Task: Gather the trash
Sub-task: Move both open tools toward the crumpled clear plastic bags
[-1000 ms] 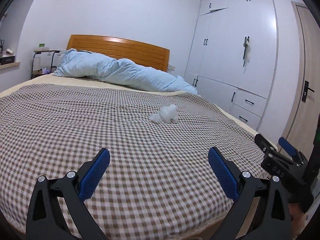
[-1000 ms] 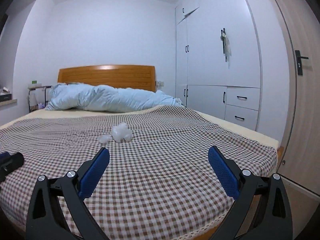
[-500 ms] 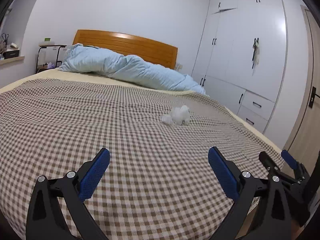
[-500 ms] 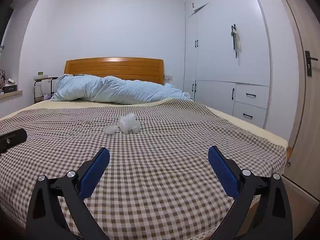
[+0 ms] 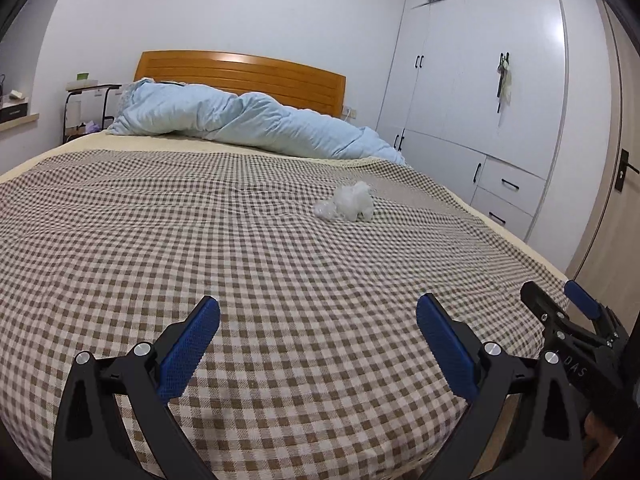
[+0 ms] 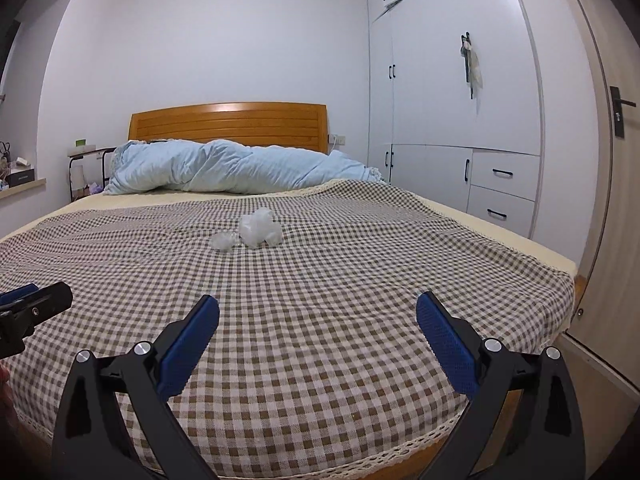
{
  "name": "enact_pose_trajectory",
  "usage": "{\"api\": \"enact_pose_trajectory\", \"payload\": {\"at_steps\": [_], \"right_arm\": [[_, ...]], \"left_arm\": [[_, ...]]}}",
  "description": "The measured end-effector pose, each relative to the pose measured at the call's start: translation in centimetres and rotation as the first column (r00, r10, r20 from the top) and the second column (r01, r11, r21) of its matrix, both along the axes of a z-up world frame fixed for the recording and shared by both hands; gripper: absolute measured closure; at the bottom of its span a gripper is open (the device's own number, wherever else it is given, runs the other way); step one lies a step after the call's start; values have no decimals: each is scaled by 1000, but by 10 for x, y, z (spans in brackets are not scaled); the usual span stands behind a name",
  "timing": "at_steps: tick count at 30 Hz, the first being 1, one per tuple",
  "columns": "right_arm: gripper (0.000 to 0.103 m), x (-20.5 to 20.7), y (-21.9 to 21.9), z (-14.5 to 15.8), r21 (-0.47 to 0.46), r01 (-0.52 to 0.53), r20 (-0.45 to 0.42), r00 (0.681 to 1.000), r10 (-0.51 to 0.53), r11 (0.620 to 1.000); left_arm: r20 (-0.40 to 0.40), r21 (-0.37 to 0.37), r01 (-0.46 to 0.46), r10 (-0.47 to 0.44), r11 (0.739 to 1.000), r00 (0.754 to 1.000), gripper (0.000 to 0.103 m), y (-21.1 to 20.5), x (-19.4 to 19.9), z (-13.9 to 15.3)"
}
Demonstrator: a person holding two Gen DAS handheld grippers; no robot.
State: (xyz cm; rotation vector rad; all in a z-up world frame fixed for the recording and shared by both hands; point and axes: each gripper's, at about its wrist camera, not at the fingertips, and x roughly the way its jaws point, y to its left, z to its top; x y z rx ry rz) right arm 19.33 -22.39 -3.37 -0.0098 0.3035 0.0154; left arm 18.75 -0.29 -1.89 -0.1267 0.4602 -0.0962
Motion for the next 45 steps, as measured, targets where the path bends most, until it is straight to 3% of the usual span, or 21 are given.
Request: {"api": "enact_pose_trajectory", "payload": {"at_steps": [27, 45], "right_arm": [[8, -1, 33, -4, -62, -67, 30, 997, 69, 996], [8, 20, 30, 10, 6, -93, 68, 993, 92, 996]], "left_arm": [[-2, -116, -52, 52, 992, 999, 8, 35, 16, 12], [-6, -191, -12, 12, 981, 1000, 8, 19, 43, 11]]}}
